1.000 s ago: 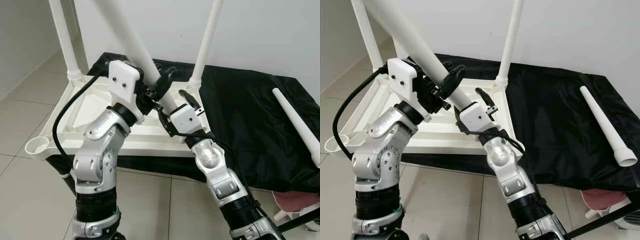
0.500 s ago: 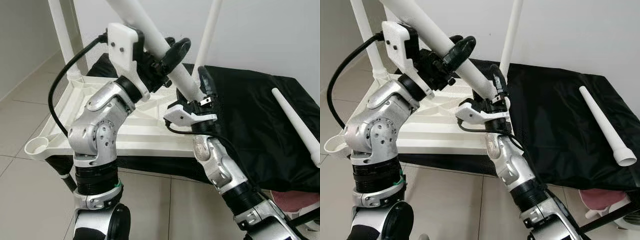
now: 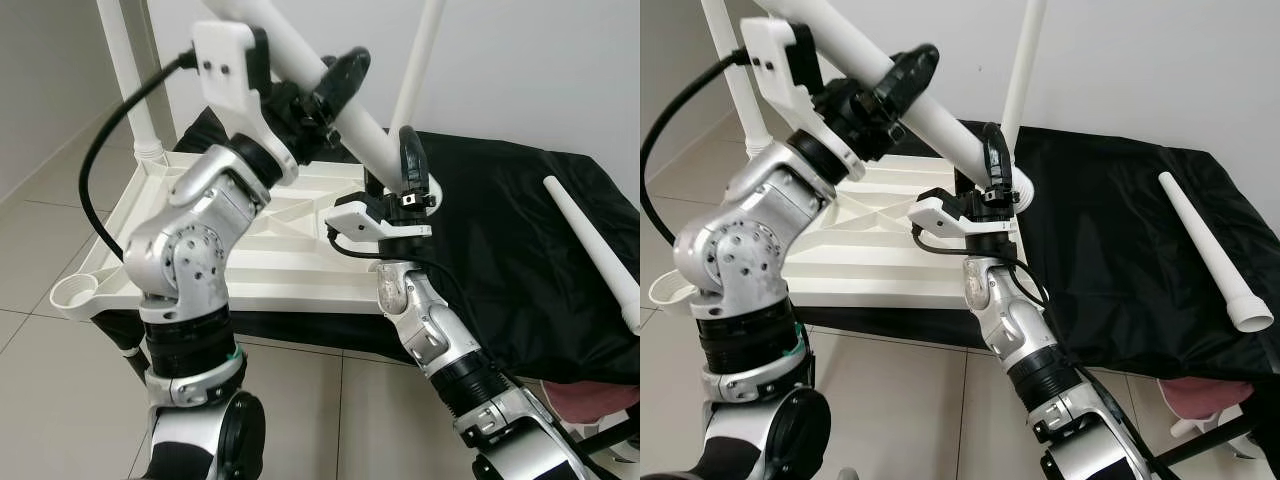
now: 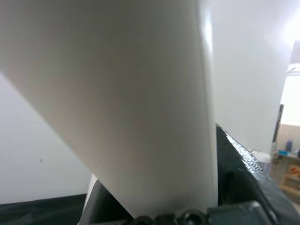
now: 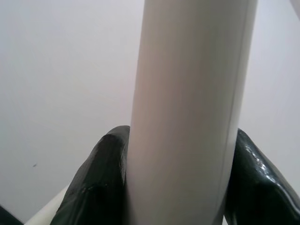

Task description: Building children table

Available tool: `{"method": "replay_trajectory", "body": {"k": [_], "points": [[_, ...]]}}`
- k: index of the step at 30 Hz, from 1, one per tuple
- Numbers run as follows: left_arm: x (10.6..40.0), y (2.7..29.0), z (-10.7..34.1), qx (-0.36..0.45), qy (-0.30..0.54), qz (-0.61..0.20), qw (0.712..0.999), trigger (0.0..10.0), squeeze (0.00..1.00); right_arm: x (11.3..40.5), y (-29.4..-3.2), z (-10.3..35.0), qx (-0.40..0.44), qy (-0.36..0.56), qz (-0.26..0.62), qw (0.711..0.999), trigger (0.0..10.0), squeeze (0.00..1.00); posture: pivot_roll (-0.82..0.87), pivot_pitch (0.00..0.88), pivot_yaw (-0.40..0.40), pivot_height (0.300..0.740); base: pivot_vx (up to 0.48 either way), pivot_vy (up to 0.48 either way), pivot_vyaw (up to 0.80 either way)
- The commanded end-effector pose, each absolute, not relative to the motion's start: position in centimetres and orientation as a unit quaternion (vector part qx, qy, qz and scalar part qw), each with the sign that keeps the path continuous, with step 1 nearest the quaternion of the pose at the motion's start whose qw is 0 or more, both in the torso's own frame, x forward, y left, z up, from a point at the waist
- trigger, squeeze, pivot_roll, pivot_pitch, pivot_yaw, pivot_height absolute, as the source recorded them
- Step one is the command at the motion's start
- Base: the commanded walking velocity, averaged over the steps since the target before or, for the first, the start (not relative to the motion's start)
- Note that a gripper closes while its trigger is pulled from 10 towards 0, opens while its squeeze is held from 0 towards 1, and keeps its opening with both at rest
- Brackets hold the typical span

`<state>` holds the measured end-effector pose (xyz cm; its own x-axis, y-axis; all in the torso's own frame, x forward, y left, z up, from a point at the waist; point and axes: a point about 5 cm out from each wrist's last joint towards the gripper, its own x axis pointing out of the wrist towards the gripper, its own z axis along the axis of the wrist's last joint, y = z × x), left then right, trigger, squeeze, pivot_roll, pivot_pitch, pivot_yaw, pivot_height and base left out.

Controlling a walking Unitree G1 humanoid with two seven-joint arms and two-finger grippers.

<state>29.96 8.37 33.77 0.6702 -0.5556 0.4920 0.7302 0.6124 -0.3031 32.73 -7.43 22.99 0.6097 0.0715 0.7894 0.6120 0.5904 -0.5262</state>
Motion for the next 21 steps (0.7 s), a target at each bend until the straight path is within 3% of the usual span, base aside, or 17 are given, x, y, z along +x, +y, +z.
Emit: {"method": "replay_trajectory", "body": {"k": [1, 4, 5, 12, 15, 18, 20, 21], "points": [[30.8, 5.9, 31.7, -0.345, -0.090, -0.289, 0.888, 0.0, 0.00, 32.8, -8.7, 24.3, -0.425, -0.429, -0.215, 0.768, 2.4, 0.00, 0.08, 0.000, -0.031, 0.740, 0.000, 0.000, 0.00], [30.8, 5.9, 31.7, -0.349, -0.088, -0.288, 0.887, 0.0, 0.00, 32.9, -8.7, 24.3, -0.425, -0.430, -0.215, 0.767, 1.7, 0.00, 0.08, 0.000, -0.031, 0.740, 0.000, 0.000, 0.00], [30.8, 5.9, 31.7, -0.351, -0.085, -0.288, 0.887, 0.0, 0.00, 32.9, -8.8, 24.3, -0.425, -0.432, -0.217, 0.765, 0.0, 0.00, 0.08, 0.000, -0.031, 0.740, 0.000, 0.000, 0.00], [30.7, 5.7, 31.6, -0.345, -0.076, -0.291, 0.889, 0.0, 0.00, 33.0, -8.9, 24.4, -0.421, -0.436, -0.222, 0.763, 0.0, 0.00, 0.08, 0.000, -0.029, 0.740, 0.000, 0.000, 0.00], [30.4, 5.7, 31.7, -0.297, -0.097, -0.294, 0.903, 0.0, 0.00, 33.3, -9.0, 24.1, -0.408, -0.417, -0.215, 0.783, 0.0, 0.00, 0.08, 0.000, -0.029, 0.740, 0.000, 0.000, 0.00], [29.2, 5.2, 32.3, -0.216, -0.151, -0.322, 0.909, 0.7, 0.00, 33.7, -9.0, 23.9, -0.382, -0.384, -0.194, 0.818, 0.0, 0.00, 0.08, 0.000, -0.030, 0.740, 0.000, 0.000, 0.00], [29.0, 5.1, 32.4, -0.208, -0.160, -0.329, 0.907, 0.7, 0.00, 33.7, -8.9, 23.9, -0.381, -0.383, -0.190, 0.820, 0.0, 0.00, 0.08, 0.000, -0.030, 0.740, 0.000, 0.000, 0.00], [28.7, 4.9, 32.5, -0.205, -0.168, -0.334, 0.905, 0.0, 0.00, 33.8, -8.7, 23.7, -0.380, -0.376, -0.178, 0.826, 0.0, 0.00, 0.08, 0.000, -0.030, 0.740, 0.000, 0.000, 0.00]]}}
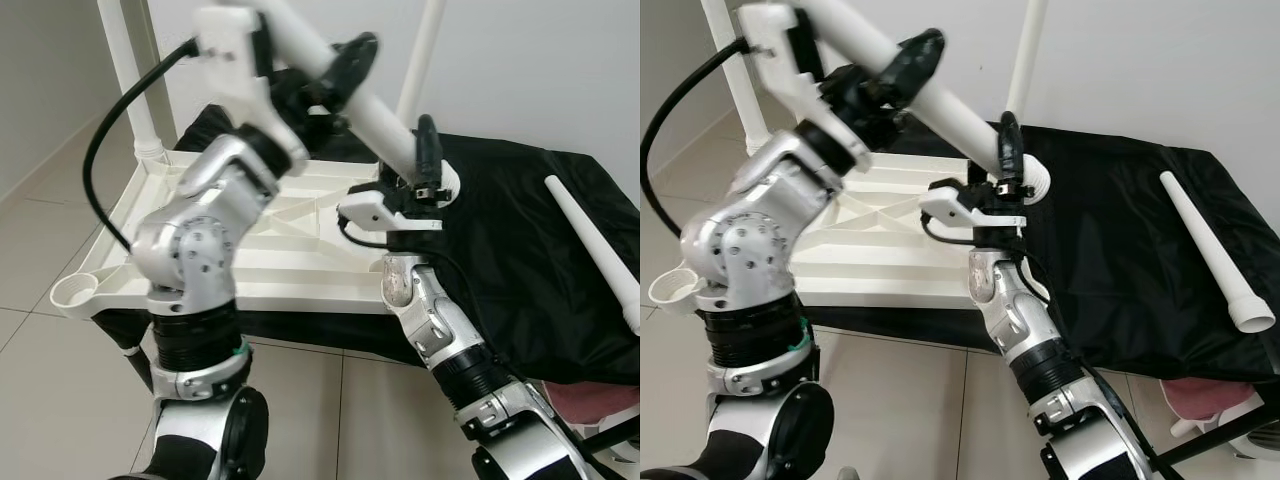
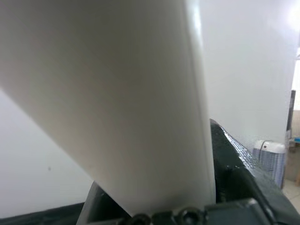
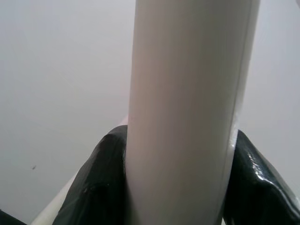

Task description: Building children table

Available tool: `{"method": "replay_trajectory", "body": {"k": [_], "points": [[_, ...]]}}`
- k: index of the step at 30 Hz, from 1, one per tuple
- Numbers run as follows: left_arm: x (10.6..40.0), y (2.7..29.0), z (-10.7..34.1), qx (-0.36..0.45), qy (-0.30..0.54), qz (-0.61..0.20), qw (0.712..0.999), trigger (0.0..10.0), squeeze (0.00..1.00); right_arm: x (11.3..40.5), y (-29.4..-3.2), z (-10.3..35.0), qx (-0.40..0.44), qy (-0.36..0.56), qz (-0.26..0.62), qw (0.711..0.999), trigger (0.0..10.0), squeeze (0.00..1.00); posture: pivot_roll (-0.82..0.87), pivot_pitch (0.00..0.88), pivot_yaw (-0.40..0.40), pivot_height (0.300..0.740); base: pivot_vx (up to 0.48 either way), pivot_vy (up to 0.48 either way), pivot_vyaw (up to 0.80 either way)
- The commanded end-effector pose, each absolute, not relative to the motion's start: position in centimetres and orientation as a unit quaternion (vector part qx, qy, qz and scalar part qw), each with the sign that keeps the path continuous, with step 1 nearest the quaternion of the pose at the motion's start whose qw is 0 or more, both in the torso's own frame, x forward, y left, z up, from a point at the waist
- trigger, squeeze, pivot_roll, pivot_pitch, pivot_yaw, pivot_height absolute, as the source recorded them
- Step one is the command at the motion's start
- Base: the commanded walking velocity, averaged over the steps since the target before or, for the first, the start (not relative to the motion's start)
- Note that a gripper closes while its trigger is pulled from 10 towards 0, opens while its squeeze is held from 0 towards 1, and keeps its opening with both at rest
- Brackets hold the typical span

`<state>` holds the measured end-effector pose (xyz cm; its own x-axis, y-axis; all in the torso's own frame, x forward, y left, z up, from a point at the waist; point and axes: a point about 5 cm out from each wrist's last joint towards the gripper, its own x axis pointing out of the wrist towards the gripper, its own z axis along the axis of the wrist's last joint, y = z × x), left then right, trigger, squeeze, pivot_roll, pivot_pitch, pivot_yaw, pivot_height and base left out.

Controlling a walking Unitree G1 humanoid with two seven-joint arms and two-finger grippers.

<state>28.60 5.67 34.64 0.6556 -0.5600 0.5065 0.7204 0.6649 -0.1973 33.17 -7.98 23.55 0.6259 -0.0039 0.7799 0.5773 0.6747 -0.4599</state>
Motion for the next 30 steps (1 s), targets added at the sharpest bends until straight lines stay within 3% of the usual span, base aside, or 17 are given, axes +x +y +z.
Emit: {"method": "replay_trajectory", "body": {"k": [1, 2, 5, 6, 12, 13, 19, 20, 30], "points": [[28.5, 4.8, 32.5, -0.203, -0.169, -0.340, 0.903, 0.0, 0.00, 33.8, -8.6, 23.7, -0.378, -0.372, -0.175, 0.829, 0.0, 0.00, 0.08, 0.000, -0.031, 0.740, 0.000, 0.000, 0.00], [28.5, 4.7, 32.5, -0.208, -0.167, -0.340, 0.902, 0.0, 0.00, 33.8, -8.4, 23.7, -0.380, -0.370, -0.174, 0.830, 2.7, 0.00, 0.08, 0.000, -0.029, 0.740, 0.000, 0.000, 0.00], [28.5, 4.7, 32.4, -0.214, -0.162, -0.339, 0.902, 0.0, 0.00, 33.8, -8.3, 23.8, -0.382, -0.370, -0.174, 0.829, 2.7, 0.00, 0.08, 0.000, -0.029, 0.740, 0.000, 0.000, 0.00], [28.6, 4.8, 32.4, -0.221, -0.157, -0.333, 0.903, 0.0, 0.00, 33.8, -8.1, 23.9, -0.385, -0.375, -0.170, 0.826, 10.0, 0.00, 0.08, 0.000, -0.029, 0.740, 0.000, 0.000, 0.00], [29.2, 5.3, 32.4, -0.264, -0.139, -0.307, 0.904, 0.0, 0.00, 33.4, -7.2, 23.7, -0.389, -0.393, -0.161, 0.818, 10.0, 0.00, 0.08, 0.000, -0.029, 0.740, 0.000, 0.000, 0.00], [29.3, 5.3, 32.5, -0.273, -0.139, -0.301, 0.903, 0.0, 0.00, 33.2, -7.0, 23.4, -0.387, -0.395, -0.154, 0.819, 10.0, 1.00, 0.08, 0.000, -0.029, 0.740, 0.000, 0.000, 0.00], [29.1, 5.3, 32.5, -0.281, -0.145, -0.294, 0.902, 0.0, 0.00, 33.0, -6.6, 23.3, -0.390, -0.403, -0.143, 0.816, 10.0, 1.00, 0.08, 0.000, -0.032, 0.740, 0.000, 0.000, 0.00], [29.1, 5.4, 32.5, -0.280, -0.147, -0.293, 0.902, 0.0, 0.00, 33.0, -6.6, 23.3, -0.385, -0.400, -0.142, 0.819, 10.0, 0.00, 0.08, 0.000, -0.032, 0.740, 0.000, 0.000, 0.00], [29.1, 5.4, 32.7, -0.302, -0.148, -0.302, 0.892, 0.0, 0.00, 33.0, -5.6, 23.1, -0.357, -0.382, -0.135, 0.842, 10.0, 0.00, 0.08, 0.000, -0.036, 0.740, 0.000, 0.000, 0.00]]}}
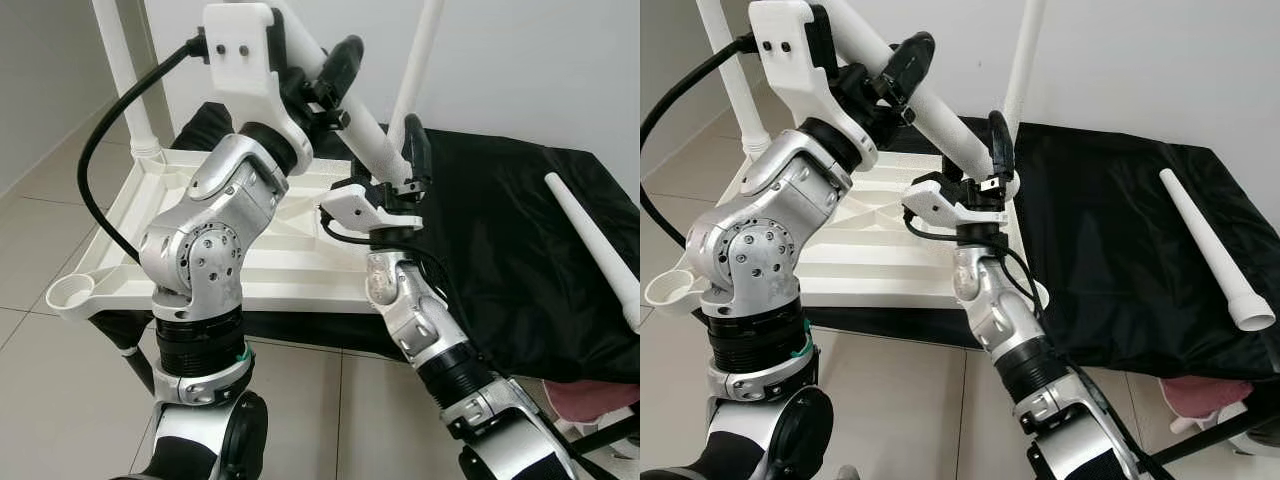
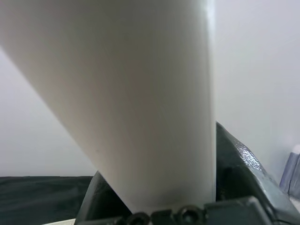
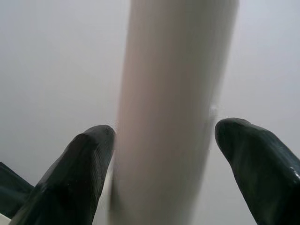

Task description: Building children table

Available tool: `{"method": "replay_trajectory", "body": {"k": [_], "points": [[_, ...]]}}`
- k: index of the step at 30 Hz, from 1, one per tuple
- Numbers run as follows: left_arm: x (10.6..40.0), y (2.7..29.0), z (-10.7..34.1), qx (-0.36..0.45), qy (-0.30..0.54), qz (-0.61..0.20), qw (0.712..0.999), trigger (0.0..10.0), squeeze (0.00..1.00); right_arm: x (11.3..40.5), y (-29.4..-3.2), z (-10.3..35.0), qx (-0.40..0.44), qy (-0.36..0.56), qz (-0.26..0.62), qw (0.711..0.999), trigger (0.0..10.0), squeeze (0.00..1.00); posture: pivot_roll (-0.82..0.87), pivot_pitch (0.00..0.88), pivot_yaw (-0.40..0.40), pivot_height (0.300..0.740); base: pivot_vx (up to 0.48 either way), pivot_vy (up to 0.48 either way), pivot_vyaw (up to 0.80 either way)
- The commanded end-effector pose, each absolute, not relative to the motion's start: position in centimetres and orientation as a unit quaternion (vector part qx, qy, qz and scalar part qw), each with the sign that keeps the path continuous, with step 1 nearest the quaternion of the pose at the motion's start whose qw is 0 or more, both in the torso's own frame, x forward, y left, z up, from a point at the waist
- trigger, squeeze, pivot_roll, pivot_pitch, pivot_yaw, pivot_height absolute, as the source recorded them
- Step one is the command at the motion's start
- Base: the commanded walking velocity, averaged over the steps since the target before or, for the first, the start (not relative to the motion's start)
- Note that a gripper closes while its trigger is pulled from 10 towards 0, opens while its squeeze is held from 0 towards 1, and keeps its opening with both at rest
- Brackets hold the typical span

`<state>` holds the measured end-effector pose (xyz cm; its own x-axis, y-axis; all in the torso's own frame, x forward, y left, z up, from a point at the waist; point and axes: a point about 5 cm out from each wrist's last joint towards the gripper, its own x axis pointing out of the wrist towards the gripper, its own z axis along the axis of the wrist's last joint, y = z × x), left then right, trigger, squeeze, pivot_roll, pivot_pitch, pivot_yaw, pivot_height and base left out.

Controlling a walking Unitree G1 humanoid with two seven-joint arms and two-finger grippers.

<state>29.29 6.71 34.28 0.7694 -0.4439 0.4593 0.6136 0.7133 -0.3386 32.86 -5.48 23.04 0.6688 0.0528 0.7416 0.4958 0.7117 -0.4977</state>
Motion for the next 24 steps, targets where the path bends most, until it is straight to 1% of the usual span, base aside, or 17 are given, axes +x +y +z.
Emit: {"method": "replay_trajectory", "body": {"k": [1, 2, 3, 4, 5, 10, 11, 13, 15, 20, 21, 24], "points": [[29.0, 5.3, 32.7, -0.307, -0.148, -0.306, 0.889, 0.0, 0.00, 33.1, -5.5, 23.0, -0.360, -0.382, -0.135, 0.840, 10.0, 0.00, 0.08, 0.000, -0.036, 0.740, 0.000, 0.000, 0.00], [29.0, 5.3, 32.7, -0.310, -0.147, -0.308, 0.887, 0.0, 0.00, 33.1, -5.4, 23.0, -0.363, -0.382, -0.135, 0.839, 10.0, 0.00, 0.08, 0.000, -0.037, 0.740, 0.000, 0.000, 0.00], [29.0, 5.3, 32.7, -0.312, -0.147, -0.309, 0.886, 0.0, 0.00, 33.2, -5.4, 23.0, -0.363, -0.383, -0.135, 0.839, 9.4, 0.00, 0.08, 0.000, -0.037, 0.740, 0.000, 0.000, 0.00], [29.0, 5.3, 32.7, -0.312, -0.147, -0.311, 0.886, 0.0, 0.00, 33.3, -5.3, 23.1, -0.361, -0.383, -0.133, 0.840, 5.7, 0.00, 0.09, 0.000, -0.038, 0.740, 0.000, 0.000, 0.00], [29.0, 5.3, 32.7, -0.311, -0.148, -0.313, 0.885, 0.0, 0.00, 33.3, -5.0, 23.2, -0.356, -0.385, -0.127, 0.842, 4.6, 0.00, 0.09, 0.000, -0.039, 0.740, 0.000, 0.000, 0.00], [29.0, 5.4, 32.7, -0.311, -0.148, -0.314, 0.885, 0.0, 0.00, 33.3, -4.7, 23.3, -0.351, -0.387, -0.122, 0.844, 4.6, 0.00, 0.09, 0.000, -0.041, 0.740, 0.000, 0.000, 0.00], [29.0, 5.4, 32.6, -0.311, -0.148, -0.314, 0.885, 0.0, 0.00, 33.2, -4.7, 23.3, -0.352, -0.389, -0.121, 0.843, 4.1, 0.00, 0.09, 0.000, -0.042, 0.740, 0.000, 0.000, 0.00], [29.0, 5.4, 32.6, -0.311, -0.148, -0.314, 0.885, 0.0, 0.00, 33.2, -4.7, 23.3, -0.352, -0.389, -0.121, 0.843, 4.1, 0.00, 0.09, 0.000, -0.042, 0.740, 0.000, 0.000, 0.00], [29.0, 5.5, 32.5, -0.311, -0.146, -0.314, 0.885, 0.0, 0.00, 33.1, -4.5, 23.4, -0.353, -0.394, -0.117, 0.840, 3.7, 0.00, 0.09, 0.000, -0.043, 0.740, 0.000, 0.000, 0.00], [29.0, 5.6, 32.4, -0.310, -0.145, -0.315, 0.885, 0.0, 0.00, 33.1, -4.4, 23.4, -0.355, -0.398, -0.115, 0.838, 3.6, 0.00, 0.09, 0.000, -0.043, 0.740, 0.000, 0.000, 0.00], [29.0, 5.6, 32.3, -0.310, -0.144, -0.316, 0.885, 0.0, 0.00, 33.1, -4.4, 23.4, -0.356, -0.401, -0.113, 0.837, 0.0, 0.00, 0.09, 0.000, -0.043, 0.740, 0.000, 0.000, 0.00], [29.0, 5.6, 32.2, -0.309, -0.142, -0.317, 0.885, 0.0, 0.00, 33.0, -4.3, 23.4, -0.355, -0.402, -0.110, 0.837, 0.0, 0.00, 0.09, 0.000, -0.043, 0.740, 0.000, 0.000, 0.00]]}}
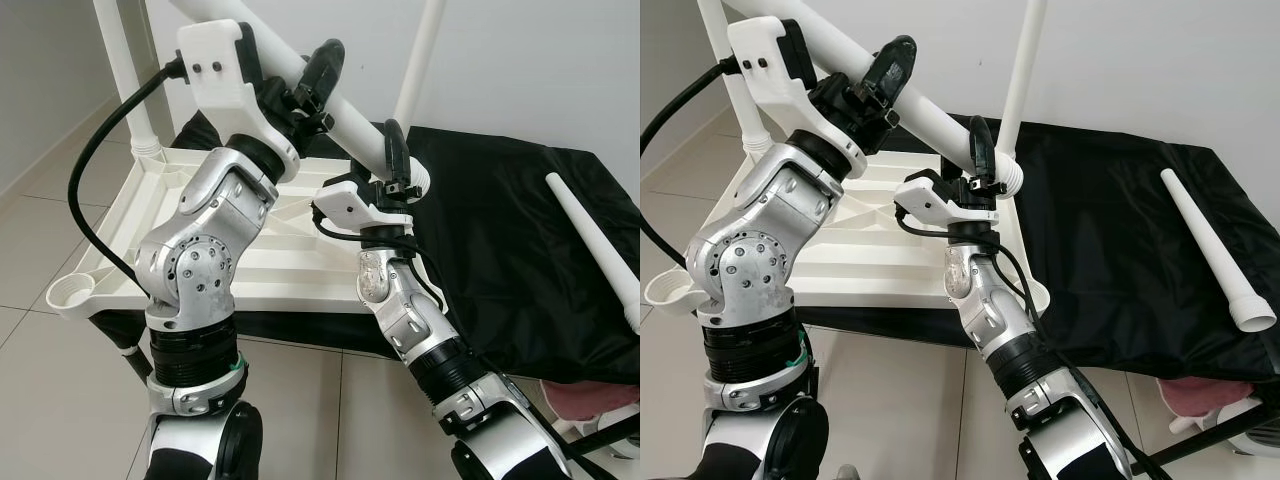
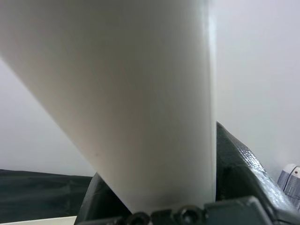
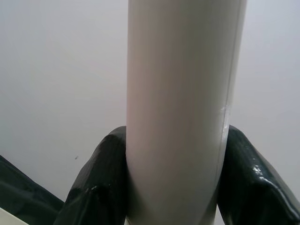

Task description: Building children table

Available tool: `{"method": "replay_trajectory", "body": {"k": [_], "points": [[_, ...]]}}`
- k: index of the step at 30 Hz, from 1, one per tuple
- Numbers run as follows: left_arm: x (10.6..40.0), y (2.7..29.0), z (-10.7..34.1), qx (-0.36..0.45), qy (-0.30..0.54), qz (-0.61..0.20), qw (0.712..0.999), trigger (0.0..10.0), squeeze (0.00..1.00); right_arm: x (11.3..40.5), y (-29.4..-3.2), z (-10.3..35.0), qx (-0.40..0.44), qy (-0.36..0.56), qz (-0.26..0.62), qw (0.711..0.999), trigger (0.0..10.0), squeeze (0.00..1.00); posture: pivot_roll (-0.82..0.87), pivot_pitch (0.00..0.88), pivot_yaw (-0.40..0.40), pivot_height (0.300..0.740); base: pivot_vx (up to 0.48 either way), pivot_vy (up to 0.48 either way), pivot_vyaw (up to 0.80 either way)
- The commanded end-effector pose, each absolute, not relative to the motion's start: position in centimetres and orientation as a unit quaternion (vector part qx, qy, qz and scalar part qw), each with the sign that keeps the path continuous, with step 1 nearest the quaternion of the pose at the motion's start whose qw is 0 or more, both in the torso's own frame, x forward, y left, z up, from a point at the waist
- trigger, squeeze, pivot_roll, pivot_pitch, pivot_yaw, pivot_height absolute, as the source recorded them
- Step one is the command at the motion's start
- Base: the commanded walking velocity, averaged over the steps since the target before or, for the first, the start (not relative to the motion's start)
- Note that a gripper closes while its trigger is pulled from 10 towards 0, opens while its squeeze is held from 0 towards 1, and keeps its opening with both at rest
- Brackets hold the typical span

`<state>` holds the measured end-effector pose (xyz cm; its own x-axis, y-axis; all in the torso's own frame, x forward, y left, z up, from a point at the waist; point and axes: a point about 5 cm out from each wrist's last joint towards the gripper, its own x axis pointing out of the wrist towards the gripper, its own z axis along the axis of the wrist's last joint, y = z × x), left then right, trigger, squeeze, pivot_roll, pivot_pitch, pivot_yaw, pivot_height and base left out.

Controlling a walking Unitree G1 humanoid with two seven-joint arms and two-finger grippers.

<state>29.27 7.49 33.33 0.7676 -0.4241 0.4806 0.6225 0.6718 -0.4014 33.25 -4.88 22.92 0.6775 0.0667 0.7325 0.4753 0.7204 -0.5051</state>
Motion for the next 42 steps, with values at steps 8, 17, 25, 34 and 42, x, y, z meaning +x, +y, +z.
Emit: {"method": "replay_trajectory", "body": {"k": [8, 17, 25, 34, 42], "points": [[27.9, 3.7, 32.6, -0.189, -0.166, -0.383, 0.889, 10.0, 1.00, 33.6, -4.6, 23.2, -0.282, -0.356, -0.081, 0.887, 0.0, 0.00, 0.09, 0.000, -0.039, 0.740, 0.000, 0.000, 0.00], [27.3, 5.0, 32.8, -0.177, -0.178, -0.400, 0.882, 10.0, 0.00, 33.8, -5.4, 23.4, -0.248, -0.332, -0.093, 0.905, 0.0, 0.00, 0.09, 0.000, -0.034, 0.740, 0.000, 0.000, 0.00], [27.6, 8.4, 31.0, -0.197, -0.162, -0.382, 0.888, 10.0, 0.00, 34.6, -10.8, 24.5, -0.141, -0.281, -0.108, 0.943, 0.0, 0.00, 0.09, 0.000, -0.036, 0.740, 0.000, 0.000, 0.00], [28.5, 10.6, 28.2, -0.116, -0.132, -0.308, 0.935, 10.0, 0.00, 32.3, -12.7, 24.0, -0.084, -0.248, 0.019, 0.965, 10.0, 0.00, 0.07, 0.017, -0.042, 0.740, 0.000, 0.000, 0.00], [29.0, 9.3, 21.4, 0.101, -0.046, -0.289, 0.951, 10.0, 0.00, 29.4, -14.7, 23.5, -0.088, -0.212, 0.149, 0.962, 10.0, 0.00, 0.03, 0.046, -0.048, 0.740, 0.000, 0.000, 0.00]]}}
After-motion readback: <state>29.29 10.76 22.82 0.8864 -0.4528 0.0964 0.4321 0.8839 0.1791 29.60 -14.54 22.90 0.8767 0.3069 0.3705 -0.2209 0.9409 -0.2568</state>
